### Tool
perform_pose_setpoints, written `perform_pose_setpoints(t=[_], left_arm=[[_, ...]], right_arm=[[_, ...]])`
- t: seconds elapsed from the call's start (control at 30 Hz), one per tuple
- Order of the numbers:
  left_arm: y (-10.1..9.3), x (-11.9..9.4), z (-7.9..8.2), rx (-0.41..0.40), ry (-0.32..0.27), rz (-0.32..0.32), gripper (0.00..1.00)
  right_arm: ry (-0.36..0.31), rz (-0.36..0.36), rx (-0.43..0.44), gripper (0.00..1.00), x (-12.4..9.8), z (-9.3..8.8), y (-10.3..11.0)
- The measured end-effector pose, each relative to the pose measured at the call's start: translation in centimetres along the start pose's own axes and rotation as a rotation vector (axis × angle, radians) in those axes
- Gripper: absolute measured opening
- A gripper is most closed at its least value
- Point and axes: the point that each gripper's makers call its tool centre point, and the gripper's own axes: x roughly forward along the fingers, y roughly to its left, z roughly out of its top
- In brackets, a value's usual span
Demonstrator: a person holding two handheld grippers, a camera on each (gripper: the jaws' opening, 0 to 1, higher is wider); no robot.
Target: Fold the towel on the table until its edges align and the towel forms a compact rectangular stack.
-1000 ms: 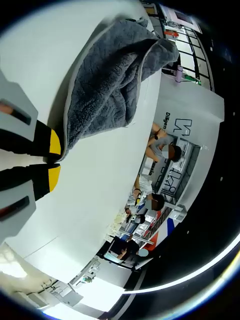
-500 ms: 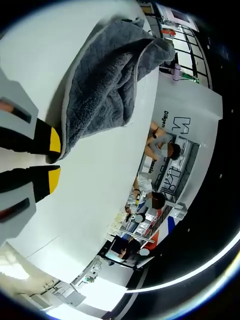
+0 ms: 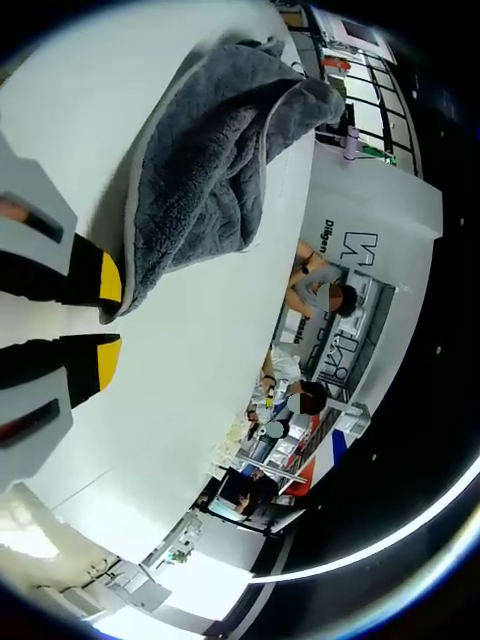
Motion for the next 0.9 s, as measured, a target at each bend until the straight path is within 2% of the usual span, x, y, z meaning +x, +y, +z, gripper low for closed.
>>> perform_pose_setpoints(t=[0.9], left_arm=[[0.0,-0.1,0.0,-0.007,-0.012,-0.006,0.92]], right_arm=[[-0.036,0.015,0.005,0.16,-2.5,0.6,0.6]])
